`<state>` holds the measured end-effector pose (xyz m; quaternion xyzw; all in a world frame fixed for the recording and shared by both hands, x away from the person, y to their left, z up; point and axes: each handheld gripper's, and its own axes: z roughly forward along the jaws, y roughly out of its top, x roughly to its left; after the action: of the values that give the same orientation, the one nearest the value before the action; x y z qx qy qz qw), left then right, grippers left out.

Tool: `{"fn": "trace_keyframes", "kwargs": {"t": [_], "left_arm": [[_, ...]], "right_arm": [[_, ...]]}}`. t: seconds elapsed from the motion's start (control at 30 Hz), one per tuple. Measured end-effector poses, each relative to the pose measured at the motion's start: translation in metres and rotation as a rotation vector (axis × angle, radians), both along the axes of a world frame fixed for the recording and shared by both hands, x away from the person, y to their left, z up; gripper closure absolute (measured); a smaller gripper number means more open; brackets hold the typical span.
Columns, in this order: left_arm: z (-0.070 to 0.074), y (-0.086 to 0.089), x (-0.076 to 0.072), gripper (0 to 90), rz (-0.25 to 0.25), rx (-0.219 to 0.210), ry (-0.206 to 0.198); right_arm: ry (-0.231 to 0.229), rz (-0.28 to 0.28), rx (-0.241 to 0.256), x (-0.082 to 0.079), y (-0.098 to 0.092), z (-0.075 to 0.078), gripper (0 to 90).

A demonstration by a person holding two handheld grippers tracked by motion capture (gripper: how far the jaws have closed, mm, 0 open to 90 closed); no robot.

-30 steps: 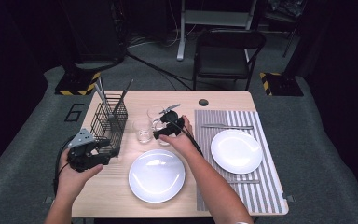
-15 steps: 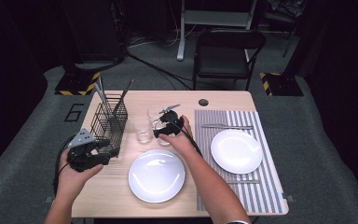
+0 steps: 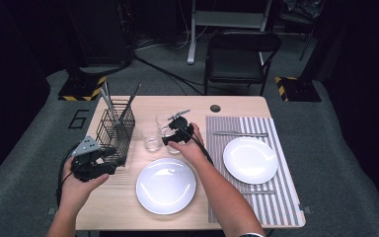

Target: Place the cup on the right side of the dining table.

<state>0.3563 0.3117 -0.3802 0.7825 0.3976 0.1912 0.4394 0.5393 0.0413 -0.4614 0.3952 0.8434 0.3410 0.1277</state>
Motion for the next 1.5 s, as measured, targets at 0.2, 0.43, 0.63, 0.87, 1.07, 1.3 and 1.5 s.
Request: {"fn": "trace_keyframes", "kwargs": {"t": [0.2, 0.43, 0.63, 0.87, 1.07, 1.3, 1.5], "left_arm": [[0.000, 0.000, 0.000, 44.8, 0.003, -0.003, -0.003], [0.000, 0.001, 0.000, 44.8, 0.003, -0.002, -0.002], [-0.001, 0.000, 0.000, 44.8, 0.002, -0.001, 0.001], [-0.001, 0.000, 0.001, 44.8, 0.003, -0.003, -0.001], [-0.002, -0.002, 0.001, 44.8, 0.000, 0.000, 0.004], [-0.003, -0.002, 0.001, 44.8, 0.000, 0.005, 0.003], [-0.003, -0.002, 0.002, 44.8, -0.003, 0.008, 0.007]], "right_arm": [[0.004, -0.001, -0.002, 0.000, 0.000, 0.001, 17.1], [0.009, -0.004, -0.004, 0.000, 0.000, 0.001, 17.1], [0.015, -0.003, -0.005, 0.000, -0.002, 0.002, 17.1], [0.014, -0.006, -0.002, -0.001, -0.004, 0.004, 17.1], [0.002, -0.003, 0.007, -0.002, -0.007, 0.010, 17.1], [-0.003, -0.002, 0.010, -0.005, -0.010, 0.015, 17.1], [-0.016, 0.001, 0.004, -0.004, -0.013, 0.023, 17.1]]}}
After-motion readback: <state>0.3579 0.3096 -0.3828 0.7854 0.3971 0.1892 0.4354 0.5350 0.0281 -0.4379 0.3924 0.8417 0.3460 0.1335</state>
